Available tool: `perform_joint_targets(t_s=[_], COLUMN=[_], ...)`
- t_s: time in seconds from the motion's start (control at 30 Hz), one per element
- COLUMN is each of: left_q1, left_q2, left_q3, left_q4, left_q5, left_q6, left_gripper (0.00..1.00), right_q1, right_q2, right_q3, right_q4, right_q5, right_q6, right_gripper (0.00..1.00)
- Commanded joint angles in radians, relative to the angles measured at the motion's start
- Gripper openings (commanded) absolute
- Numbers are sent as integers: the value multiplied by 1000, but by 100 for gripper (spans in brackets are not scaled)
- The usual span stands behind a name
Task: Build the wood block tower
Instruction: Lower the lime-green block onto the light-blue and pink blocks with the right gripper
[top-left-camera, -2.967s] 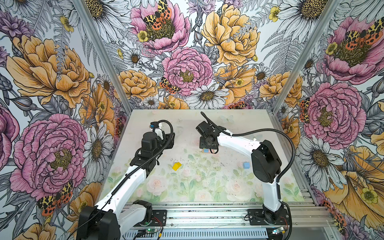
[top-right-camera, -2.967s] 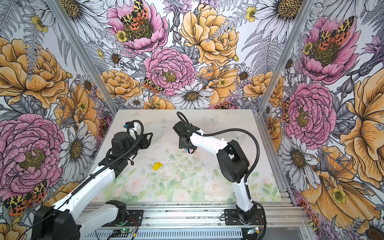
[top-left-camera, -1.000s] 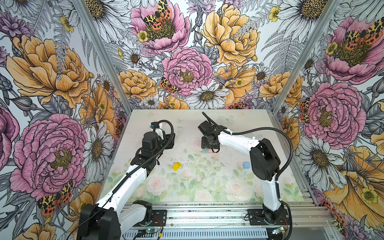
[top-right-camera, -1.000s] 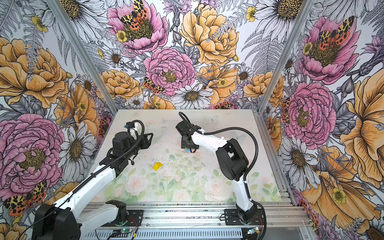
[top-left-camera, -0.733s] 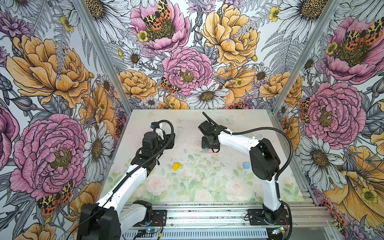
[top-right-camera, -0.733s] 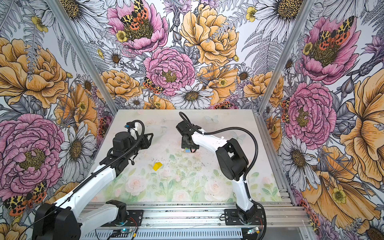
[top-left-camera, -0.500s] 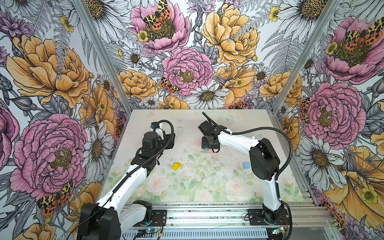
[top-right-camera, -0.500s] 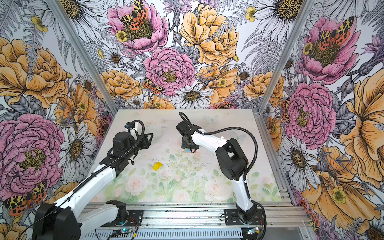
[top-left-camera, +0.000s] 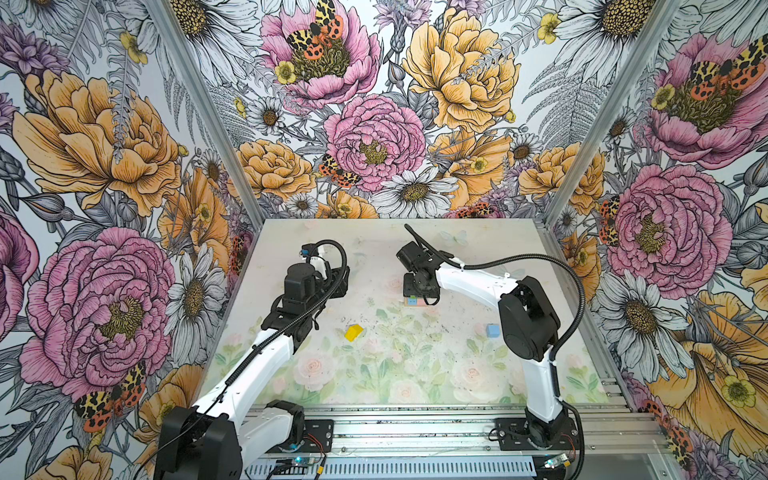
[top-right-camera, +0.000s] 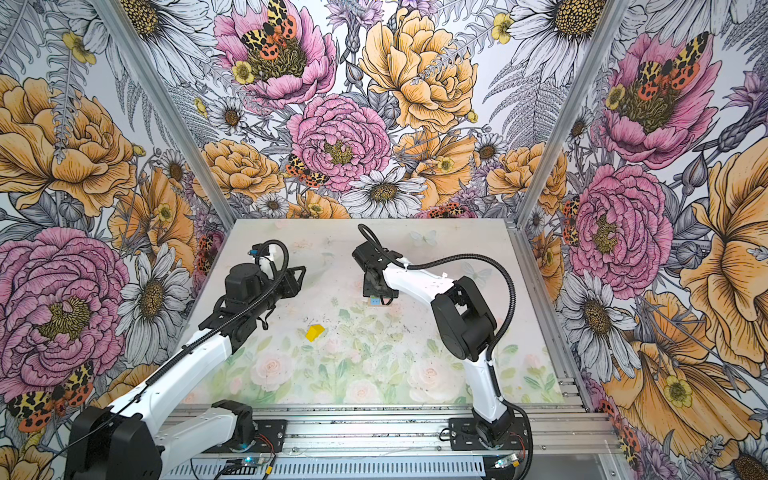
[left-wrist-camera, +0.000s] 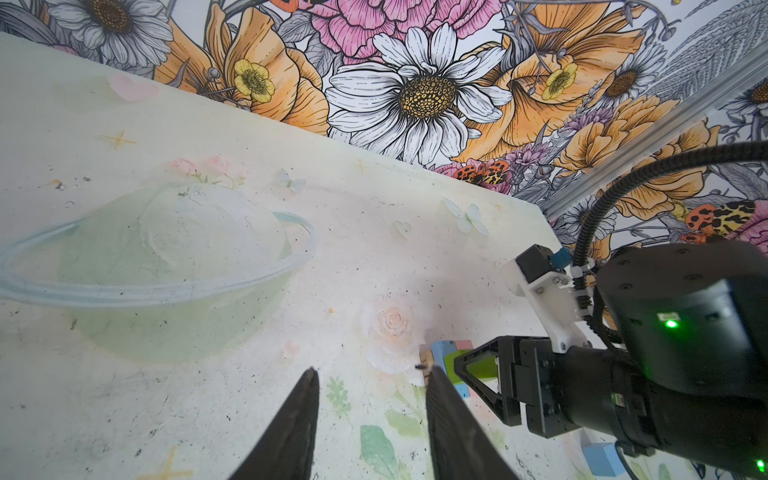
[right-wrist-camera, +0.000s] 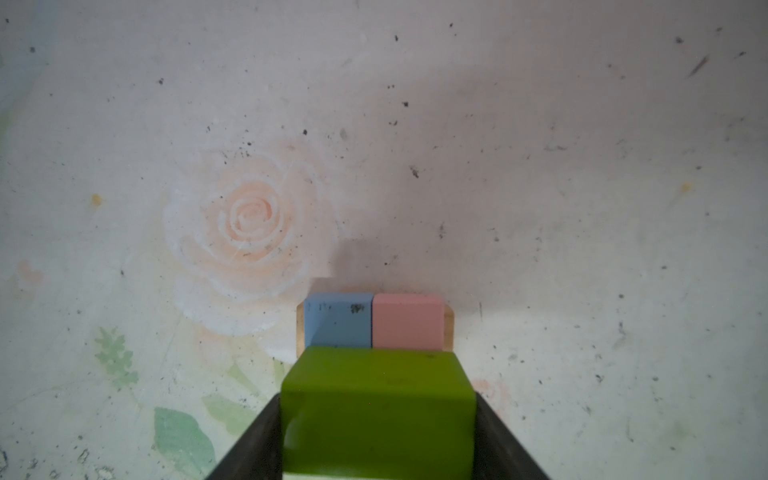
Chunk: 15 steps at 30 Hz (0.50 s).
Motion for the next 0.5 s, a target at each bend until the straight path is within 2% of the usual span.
perform_joint_targets(t_s=[0.0, 0.47], left_q1=[11, 11], left_q2=[6, 4], left_q3=[0, 0], left_q4=[16, 15], left_q5=[20, 20], left_q6=[0, 2], left_gripper=[44, 44], right_q1=[0, 3], right_q2=[14, 11], right_q3=[24, 29], right_q4=[17, 17], right_q5=[-20, -26], right_q6=[-10, -17], right_gripper=[27, 27])
